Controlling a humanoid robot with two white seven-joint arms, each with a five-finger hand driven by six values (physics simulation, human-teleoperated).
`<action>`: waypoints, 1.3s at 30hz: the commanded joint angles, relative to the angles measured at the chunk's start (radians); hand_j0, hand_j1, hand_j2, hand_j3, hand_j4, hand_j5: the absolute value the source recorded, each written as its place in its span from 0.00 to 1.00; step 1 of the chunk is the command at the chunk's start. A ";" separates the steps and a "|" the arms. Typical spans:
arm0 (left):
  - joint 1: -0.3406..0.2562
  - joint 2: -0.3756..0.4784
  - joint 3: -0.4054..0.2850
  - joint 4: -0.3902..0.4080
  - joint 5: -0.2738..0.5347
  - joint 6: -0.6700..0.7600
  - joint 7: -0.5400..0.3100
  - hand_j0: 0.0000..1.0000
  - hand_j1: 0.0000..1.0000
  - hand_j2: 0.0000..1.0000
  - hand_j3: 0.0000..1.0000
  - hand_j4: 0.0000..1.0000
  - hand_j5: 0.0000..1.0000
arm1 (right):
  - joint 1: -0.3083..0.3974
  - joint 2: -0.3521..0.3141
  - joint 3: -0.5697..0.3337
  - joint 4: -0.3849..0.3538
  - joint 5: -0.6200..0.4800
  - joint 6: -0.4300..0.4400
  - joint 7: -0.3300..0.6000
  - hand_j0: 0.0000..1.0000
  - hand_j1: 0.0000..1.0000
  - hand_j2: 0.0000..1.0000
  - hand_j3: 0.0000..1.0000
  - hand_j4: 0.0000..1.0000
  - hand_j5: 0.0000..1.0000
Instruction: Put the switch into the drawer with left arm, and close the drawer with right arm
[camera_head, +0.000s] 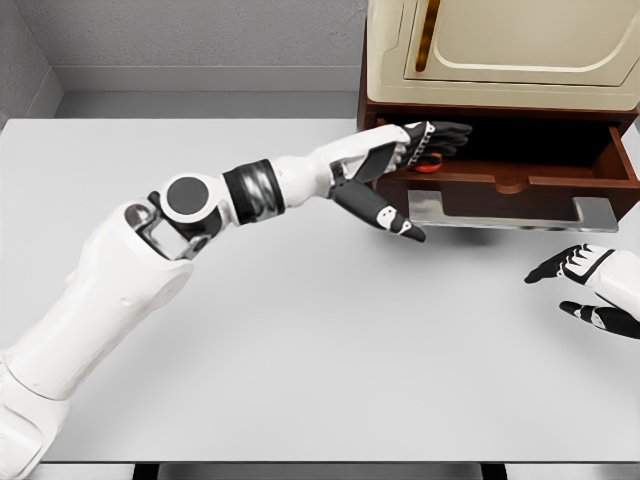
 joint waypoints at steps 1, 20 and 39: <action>0.000 -0.006 0.002 -0.006 -0.001 0.011 0.002 1.00 1.00 1.00 1.00 1.00 1.00 | 0.000 -0.001 0.000 0.000 -0.007 0.000 0.000 0.69 0.69 0.69 0.69 0.69 0.69; 0.002 0.110 0.034 -0.040 0.009 0.043 0.002 1.00 1.00 1.00 1.00 1.00 1.00 | 0.003 -0.001 0.000 0.000 -0.007 0.000 0.000 0.69 0.69 0.69 0.69 0.69 0.69; -0.038 -0.002 -0.018 0.028 -0.036 0.046 0.002 1.00 1.00 1.00 1.00 1.00 1.00 | 0.003 -0.001 -0.002 0.000 -0.007 0.000 0.000 0.69 0.69 0.69 0.69 0.69 0.69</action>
